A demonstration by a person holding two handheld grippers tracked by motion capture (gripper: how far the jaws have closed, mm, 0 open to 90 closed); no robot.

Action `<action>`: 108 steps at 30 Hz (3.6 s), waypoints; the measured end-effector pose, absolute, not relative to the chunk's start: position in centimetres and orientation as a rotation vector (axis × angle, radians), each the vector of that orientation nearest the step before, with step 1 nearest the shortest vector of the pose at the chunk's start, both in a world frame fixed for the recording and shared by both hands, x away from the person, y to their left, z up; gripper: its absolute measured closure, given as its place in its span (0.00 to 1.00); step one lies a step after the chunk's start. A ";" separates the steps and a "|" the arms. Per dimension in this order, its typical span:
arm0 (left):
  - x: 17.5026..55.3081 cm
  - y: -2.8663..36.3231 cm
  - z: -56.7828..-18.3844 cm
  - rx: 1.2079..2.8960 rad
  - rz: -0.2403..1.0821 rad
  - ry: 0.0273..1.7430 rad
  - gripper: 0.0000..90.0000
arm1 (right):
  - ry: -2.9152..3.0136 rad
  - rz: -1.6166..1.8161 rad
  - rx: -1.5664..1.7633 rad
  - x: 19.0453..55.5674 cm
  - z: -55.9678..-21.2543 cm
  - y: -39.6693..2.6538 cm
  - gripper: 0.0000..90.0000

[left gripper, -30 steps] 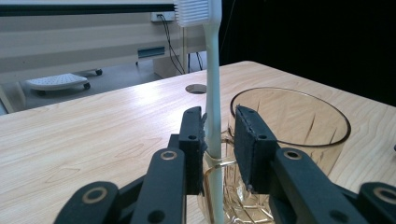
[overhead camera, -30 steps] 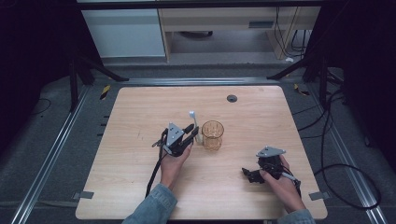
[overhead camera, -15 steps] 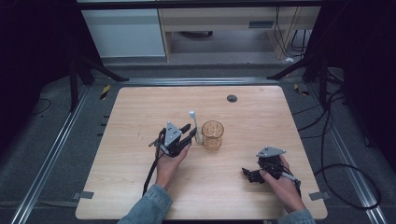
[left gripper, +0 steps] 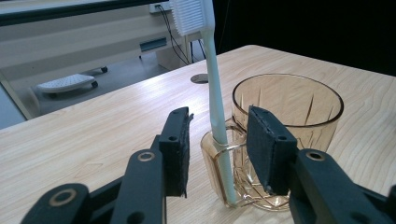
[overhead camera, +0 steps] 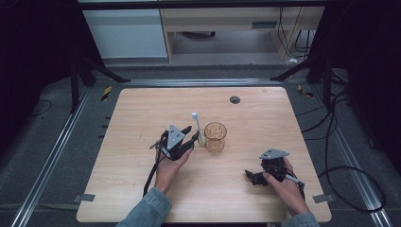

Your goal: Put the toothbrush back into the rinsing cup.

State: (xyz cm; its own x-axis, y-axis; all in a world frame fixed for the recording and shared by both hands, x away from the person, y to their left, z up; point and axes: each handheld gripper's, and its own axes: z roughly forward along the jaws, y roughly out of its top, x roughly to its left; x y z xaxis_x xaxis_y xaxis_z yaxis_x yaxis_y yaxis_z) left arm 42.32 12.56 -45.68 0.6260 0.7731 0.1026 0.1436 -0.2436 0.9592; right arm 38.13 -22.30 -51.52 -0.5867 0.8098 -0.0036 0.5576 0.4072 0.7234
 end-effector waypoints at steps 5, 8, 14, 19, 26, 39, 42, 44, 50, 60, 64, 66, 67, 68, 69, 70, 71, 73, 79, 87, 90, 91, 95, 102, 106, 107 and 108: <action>42.3 12.6 -45.6 1.754 0.719 0.741 0.64 | 2.315 0.988 1.178 38.1 -51.5 -22.3 0.01; 42.2 12.6 -45.6 1.761 0.722 0.736 0.63 | 2.315 0.988 1.179 38.1 -51.5 -22.3 0.01; 42.0 12.5 -45.5 1.773 0.723 0.729 0.58 | 2.315 0.988 1.177 38.1 -51.5 -22.3 0.01; 41.9 12.5 -45.4 1.801 0.726 0.724 0.51 | 2.314 0.988 1.179 38.1 -51.5 -22.3 0.01; 41.6 12.4 -45.1 1.852 0.711 0.704 0.43 | 2.315 0.988 1.177 38.1 -51.5 -22.3 0.01; 40.7 12.6 -44.6 1.938 0.667 0.670 0.35 | 2.314 0.988 1.179 38.1 -51.5 -22.3 0.01; 40.5 12.7 -44.6 1.968 0.651 0.661 0.33 | 2.316 0.988 1.178 38.1 -51.5 -22.3 0.01; 40.4 12.5 -44.6 1.990 0.635 0.655 0.32 | 2.315 0.988 1.180 38.1 -51.5 -22.3 0.01; 39.9 12.1 -44.8 2.060 0.599 0.637 0.27 | 2.315 0.988 1.180 38.1 -51.5 -22.3 0.01; 39.3 11.0 -44.9 2.147 0.519 0.642 0.18 | 2.315 0.988 1.179 38.1 -51.5 -22.3 0.01; 39.2 10.7 -45.1 2.195 0.502 0.658 0.16 | 2.315 0.988 1.180 38.1 -51.5 -22.3 0.01; 39.1 10.6 -45.3 2.226 0.493 0.677 0.15 | 2.315 0.987 1.178 38.1 -51.5 -22.3 0.01; 39.1 10.6 -45.4 2.253 0.487 0.688 0.15 | 2.315 0.987 1.180 38.1 -51.5 -22.3 0.01; 39.1 10.6 -45.4 2.277 0.488 0.696 0.14 | 2.315 0.987 1.180 38.1 -51.5 -22.3 0.01; 39.1 10.7 -45.4 2.289 0.477 0.713 0.13 | 2.315 0.987 1.180 38.1 -51.5 -22.3 0.01; 39.2 10.7 -45.5 2.298 0.474 0.718 0.12 | 2.315 0.987 1.179 38.1 -51.5 -22.3 0.01; 39.2 10.7 -45.5 2.298 0.474 0.718 0.12 | 2.315 0.987 1.179 38.1 -51.5 -22.3 0.01; 39.3 11.2 -45.4 2.318 0.477 0.749 0.11 | 2.315 0.987 1.180 38.1 -51.5 -22.3 0.01; 40.0 12.8 -45.2 2.320 0.490 0.824 0.10 | 2.315 0.987 1.180 38.1 -51.5 -22.3 0.01; 41.2 15.7 -44.9 2.299 0.511 0.926 0.09 | 2.315 0.988 1.180 38.1 -51.5 -22.3 0.01; 41.5 16.7 -44.7 2.291 0.524 0.963 0.09 | 2.315 0.987 1.179 38.1 -51.5 -22.3 0.01; 41.7 17.4 -44.7 2.276 0.533 0.981 0.09 | 2.315 0.987 1.178 38.1 -51.5 -22.3 0.01; 42.2 19.0 -44.6 2.258 0.553 1.038 0.09 | 2.315 0.987 1.177 38.1 -51.5 -22.3 0.01; 43.2 21.5 -45.0 2.237 0.587 1.118 0.09 | 2.314 0.987 1.179 38.1 -51.5 -22.3 0.01; 43.6 22.8 -45.6 2.237 0.600 1.163 0.09 | 2.314 0.987 1.180 38.1 -51.5 -22.3 0.01; 43.7 23.1 -45.7 2.240 0.603 1.171 0.09 | 2.314 0.987 1.180 38.1 -51.5 -22.3 0.01; 43.7 23.1 -45.7 2.240 0.603 1.171 0.09 | 2.314 0.987 1.180 38.1 -51.5 -22.3 0.01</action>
State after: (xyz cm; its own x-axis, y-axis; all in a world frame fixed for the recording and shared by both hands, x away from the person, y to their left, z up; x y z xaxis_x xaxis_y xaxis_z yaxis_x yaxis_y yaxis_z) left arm 43.71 23.07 -45.74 0.5229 0.8411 0.1385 0.6010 -0.4790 0.6398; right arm 38.13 -22.30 -51.51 -0.5862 0.8101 -0.0038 0.5580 0.4071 0.7231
